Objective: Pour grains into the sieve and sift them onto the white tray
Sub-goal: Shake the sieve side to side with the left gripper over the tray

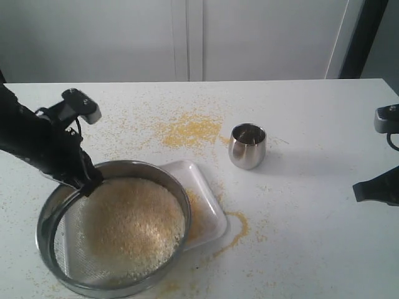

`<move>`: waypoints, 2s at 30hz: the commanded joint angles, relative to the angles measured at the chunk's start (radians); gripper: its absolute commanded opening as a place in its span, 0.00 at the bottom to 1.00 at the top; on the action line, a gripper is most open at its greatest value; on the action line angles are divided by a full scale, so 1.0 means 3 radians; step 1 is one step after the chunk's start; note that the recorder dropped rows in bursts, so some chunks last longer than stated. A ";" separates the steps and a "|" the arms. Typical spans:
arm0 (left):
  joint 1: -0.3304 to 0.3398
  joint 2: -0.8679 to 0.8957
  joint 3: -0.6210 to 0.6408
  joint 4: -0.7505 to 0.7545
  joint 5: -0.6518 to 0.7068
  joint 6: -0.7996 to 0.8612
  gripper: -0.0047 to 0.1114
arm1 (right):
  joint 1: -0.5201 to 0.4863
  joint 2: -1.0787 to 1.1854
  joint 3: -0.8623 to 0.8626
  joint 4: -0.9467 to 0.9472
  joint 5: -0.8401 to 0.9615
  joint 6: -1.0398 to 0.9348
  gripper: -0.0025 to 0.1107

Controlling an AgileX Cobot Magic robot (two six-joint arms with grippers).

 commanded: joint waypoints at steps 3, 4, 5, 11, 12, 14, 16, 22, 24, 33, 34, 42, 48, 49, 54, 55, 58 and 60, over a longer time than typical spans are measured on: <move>0.0029 -0.0012 0.0010 -0.0078 -0.0133 -0.0737 0.04 | -0.0015 -0.0006 0.0017 0.0003 -0.0038 0.0000 0.02; -0.0036 -0.0020 0.0018 -0.0045 -0.0051 -0.0224 0.04 | -0.0015 -0.0006 0.0017 0.0003 -0.0038 0.0000 0.02; -0.0038 -0.0012 0.0024 -0.0007 0.0000 0.0003 0.04 | -0.0015 -0.0006 0.0017 0.0003 -0.0038 0.0000 0.02; 0.0079 -0.0016 0.0016 -0.0303 0.0101 -0.0310 0.04 | -0.0015 -0.0006 0.0017 0.0003 -0.0031 0.0000 0.02; 0.0018 -0.0025 0.0022 -0.0279 0.0208 0.0037 0.04 | -0.0015 -0.0006 0.0017 0.0003 -0.0031 0.0000 0.02; 0.0015 -0.0006 0.0029 -0.0210 0.0050 -0.0310 0.04 | -0.0015 -0.0006 0.0017 0.0003 -0.0031 0.0000 0.02; 0.0131 0.0012 0.0029 -0.0242 -0.0357 -0.1416 0.04 | -0.0015 -0.0006 0.0017 0.0003 -0.0031 0.0000 0.02; 0.0050 -0.0001 -0.0008 -0.0175 -0.0277 -0.0540 0.04 | -0.0015 -0.0006 0.0017 0.0003 -0.0031 0.0000 0.02; 0.0201 -0.0001 -0.0001 -0.0236 -0.0418 -0.1363 0.04 | -0.0015 -0.0006 0.0017 0.0003 -0.0031 0.0000 0.02; 0.0127 -0.0035 0.0048 -0.0496 -0.0170 -0.0679 0.04 | -0.0015 -0.0006 0.0017 0.0003 -0.0039 0.0000 0.02; 0.0004 -0.0065 0.0054 -0.0473 -0.0059 -0.0073 0.04 | -0.0015 -0.0006 0.0017 0.0003 -0.0047 0.0000 0.02; 0.0066 -0.0067 0.0033 -0.0160 -0.0607 -0.1688 0.04 | -0.0015 -0.0006 0.0017 0.0012 -0.0111 0.0000 0.02; -0.0008 -0.0146 0.0073 -0.0063 -0.0634 -0.1034 0.04 | -0.0015 -0.0006 0.0017 0.0012 -0.0117 0.0000 0.02; 0.0064 -0.0133 0.0073 -0.0079 -0.0692 -0.1516 0.04 | -0.0015 -0.0006 0.0017 0.0012 -0.0117 0.0000 0.02; -0.0096 -0.0140 0.0088 -0.0047 -0.0316 -0.0444 0.04 | -0.0015 -0.0006 0.0017 0.0012 -0.0117 0.0000 0.02; -0.0037 -0.0134 0.0093 -0.0039 -0.0383 -0.0624 0.04 | -0.0015 -0.0006 0.0017 0.0012 -0.0128 0.0000 0.02; 0.0204 -0.0128 0.0093 -0.0071 -0.0537 -0.1712 0.04 | -0.0015 -0.0006 0.0017 0.0012 -0.0135 0.0000 0.02; 0.0088 -0.0154 0.0093 -0.0071 -0.0422 -0.1114 0.04 | -0.0015 -0.0006 0.0017 0.0012 -0.0135 0.0000 0.02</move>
